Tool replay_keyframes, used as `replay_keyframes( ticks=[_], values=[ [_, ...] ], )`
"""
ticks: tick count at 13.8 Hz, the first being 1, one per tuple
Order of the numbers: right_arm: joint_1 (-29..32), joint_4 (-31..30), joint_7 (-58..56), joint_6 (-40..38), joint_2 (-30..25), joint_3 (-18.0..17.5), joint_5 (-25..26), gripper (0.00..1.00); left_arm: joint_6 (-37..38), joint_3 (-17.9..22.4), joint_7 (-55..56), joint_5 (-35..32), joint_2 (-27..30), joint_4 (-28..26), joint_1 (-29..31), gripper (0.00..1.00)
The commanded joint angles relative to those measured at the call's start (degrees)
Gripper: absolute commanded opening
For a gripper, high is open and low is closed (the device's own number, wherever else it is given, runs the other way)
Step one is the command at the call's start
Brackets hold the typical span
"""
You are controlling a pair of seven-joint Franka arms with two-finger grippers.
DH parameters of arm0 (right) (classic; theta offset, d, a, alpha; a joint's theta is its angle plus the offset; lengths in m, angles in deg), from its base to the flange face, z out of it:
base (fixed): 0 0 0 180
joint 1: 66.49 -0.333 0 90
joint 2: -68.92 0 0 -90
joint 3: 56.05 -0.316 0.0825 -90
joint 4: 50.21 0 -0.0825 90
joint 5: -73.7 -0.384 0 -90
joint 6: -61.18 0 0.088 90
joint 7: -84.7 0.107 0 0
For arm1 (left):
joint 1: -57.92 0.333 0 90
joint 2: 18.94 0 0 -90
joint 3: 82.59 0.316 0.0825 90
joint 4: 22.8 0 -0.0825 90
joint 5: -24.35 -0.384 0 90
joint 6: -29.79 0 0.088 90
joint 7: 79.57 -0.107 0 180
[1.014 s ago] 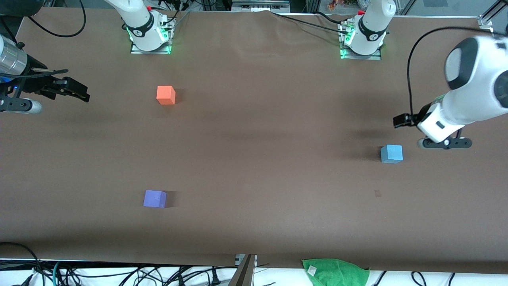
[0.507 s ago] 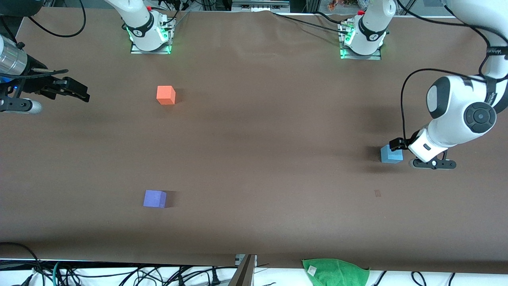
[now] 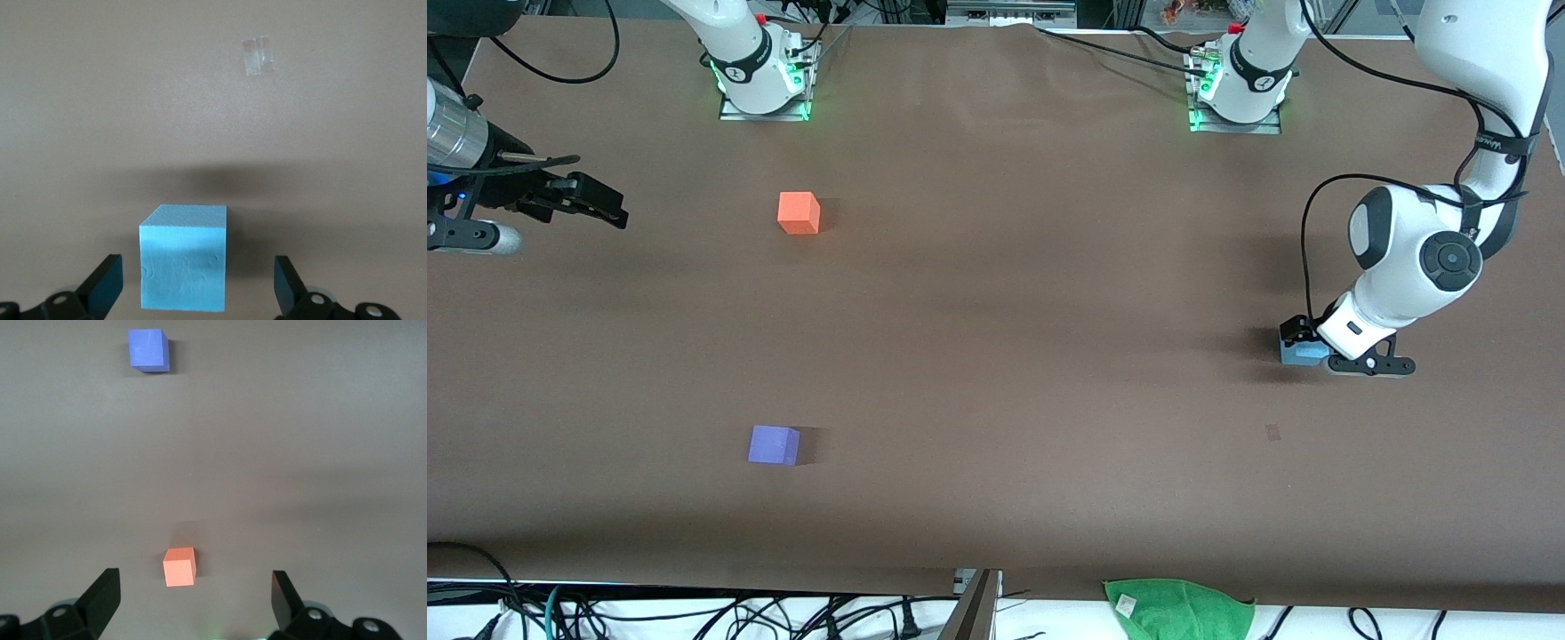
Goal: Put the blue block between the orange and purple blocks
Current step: 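Close the left gripper on the light blue cube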
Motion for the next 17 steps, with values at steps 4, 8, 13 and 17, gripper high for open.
replay_keyframes(
  ticks=[4,8,13,17],
  values=[
    [0.37,0.19,-0.81,-0.6,-0.16,-0.11,0.62,1.0,-7.11,-0.05,-3.0,-1.42,-4.37,-1.19,2.5,1.0],
    [0.46,0.19,-0.81,-0.6,-0.16,-0.03,0.62,1.0,-12.84,-0.22,-2.75,-1.33,-6.05,-4.19,2.59,0.72],
    [0.46,0.19,-0.81,-0.6,-0.16,0.06,0.62,1.0,-12.23,-0.31,-2.57,-1.33,-5.44,-3.75,2.5,0.11],
    [0.46,0.19,-0.81,-0.6,-0.16,0.06,0.62,1.0,-1.37,-2.14,-1.69,-0.72,-0.87,0.01,0.66,0.11]
  ],
)
